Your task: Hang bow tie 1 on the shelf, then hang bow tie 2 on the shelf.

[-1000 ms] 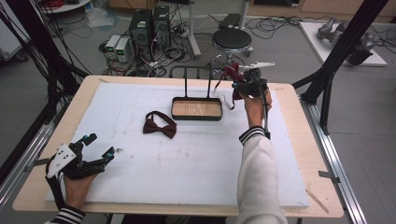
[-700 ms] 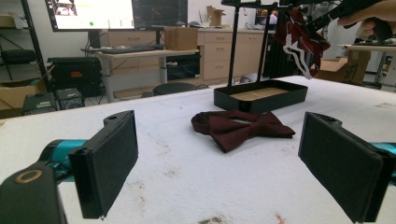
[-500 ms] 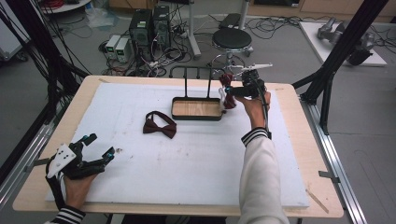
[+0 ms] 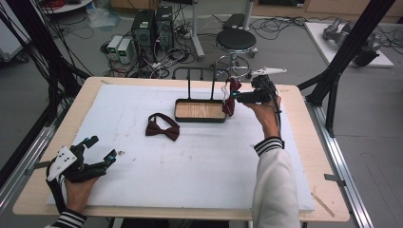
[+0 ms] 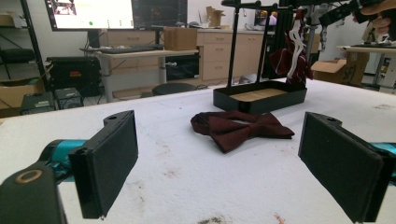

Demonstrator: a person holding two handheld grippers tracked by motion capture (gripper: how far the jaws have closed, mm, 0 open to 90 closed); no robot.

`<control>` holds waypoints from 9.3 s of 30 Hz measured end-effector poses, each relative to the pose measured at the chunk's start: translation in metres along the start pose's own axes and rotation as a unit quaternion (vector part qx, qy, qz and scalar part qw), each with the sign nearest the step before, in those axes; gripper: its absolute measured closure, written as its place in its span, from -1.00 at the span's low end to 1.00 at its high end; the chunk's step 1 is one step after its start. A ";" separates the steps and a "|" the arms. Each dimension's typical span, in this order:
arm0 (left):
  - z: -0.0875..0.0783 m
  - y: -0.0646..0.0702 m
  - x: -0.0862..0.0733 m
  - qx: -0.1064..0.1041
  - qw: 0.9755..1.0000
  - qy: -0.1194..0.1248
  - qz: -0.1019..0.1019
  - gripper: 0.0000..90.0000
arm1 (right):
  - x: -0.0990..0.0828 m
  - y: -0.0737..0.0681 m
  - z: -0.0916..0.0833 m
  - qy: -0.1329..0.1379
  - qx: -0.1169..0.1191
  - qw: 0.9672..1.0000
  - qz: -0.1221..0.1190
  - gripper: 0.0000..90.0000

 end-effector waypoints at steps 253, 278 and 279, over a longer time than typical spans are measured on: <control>0.228 0.034 0.117 -0.239 0.950 -0.195 0.051 0.72 | -0.163 -0.088 -0.099 0.257 0.018 0.966 -0.017 -0.79; 0.238 0.009 0.121 -0.171 0.972 -0.161 0.014 0.72 | -0.164 -0.090 -0.098 0.254 0.017 0.967 -0.019 -0.79; 0.238 0.009 0.120 -0.168 0.973 -0.161 0.012 0.72 | -0.165 -0.090 -0.098 0.254 0.017 0.967 -0.018 -0.79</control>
Point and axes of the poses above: each handheld gripper's, and its own axes: z roughly forward along the jaws, x roughly out of its top, y roughly to its right, the point moved 6 cm from there along z, roughly forward along the jaws, and after that the axes turned 2 degrees about -y, right-handed, at the moved point
